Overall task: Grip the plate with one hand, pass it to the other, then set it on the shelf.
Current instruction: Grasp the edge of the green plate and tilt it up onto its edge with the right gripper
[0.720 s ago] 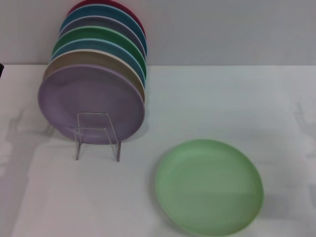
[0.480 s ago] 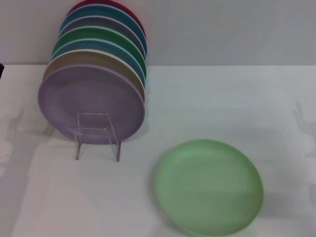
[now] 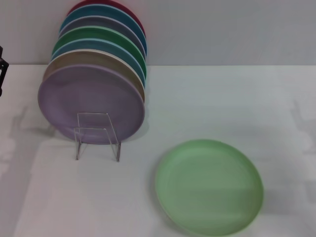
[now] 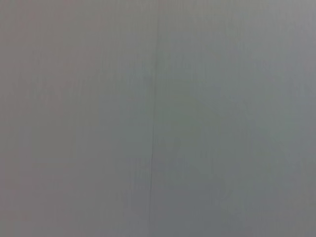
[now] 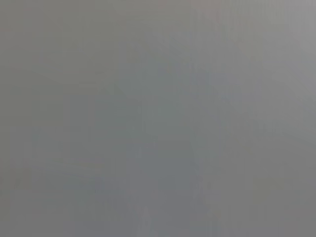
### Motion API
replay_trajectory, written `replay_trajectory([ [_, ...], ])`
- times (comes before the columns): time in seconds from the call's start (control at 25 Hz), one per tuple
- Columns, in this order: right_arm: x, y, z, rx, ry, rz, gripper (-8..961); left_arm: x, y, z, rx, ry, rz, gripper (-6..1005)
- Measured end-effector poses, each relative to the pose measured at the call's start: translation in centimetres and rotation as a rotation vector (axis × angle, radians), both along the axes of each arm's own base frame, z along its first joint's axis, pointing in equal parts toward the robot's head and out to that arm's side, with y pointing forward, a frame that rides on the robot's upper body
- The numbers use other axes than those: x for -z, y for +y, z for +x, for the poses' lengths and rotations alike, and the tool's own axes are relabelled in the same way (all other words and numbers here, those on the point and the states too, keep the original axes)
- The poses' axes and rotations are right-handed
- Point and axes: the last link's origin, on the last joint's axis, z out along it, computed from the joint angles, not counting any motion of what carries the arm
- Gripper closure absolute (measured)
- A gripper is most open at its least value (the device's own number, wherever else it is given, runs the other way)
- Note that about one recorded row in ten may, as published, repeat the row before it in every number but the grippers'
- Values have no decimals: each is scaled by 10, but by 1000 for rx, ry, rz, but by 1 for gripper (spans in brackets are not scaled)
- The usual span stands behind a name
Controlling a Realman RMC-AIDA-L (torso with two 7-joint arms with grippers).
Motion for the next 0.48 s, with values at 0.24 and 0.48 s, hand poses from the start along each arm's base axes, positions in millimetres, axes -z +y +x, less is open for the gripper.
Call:
replay_trajectory([
  [0.24, 12, 3, -15, 37, -119, 59, 292, 2, 3, 1, -3, 0, -10, 187],
  [0.48, 20, 16, -34, 73, -39, 71, 292, 2, 4, 2, -3, -1, -11, 188],
])
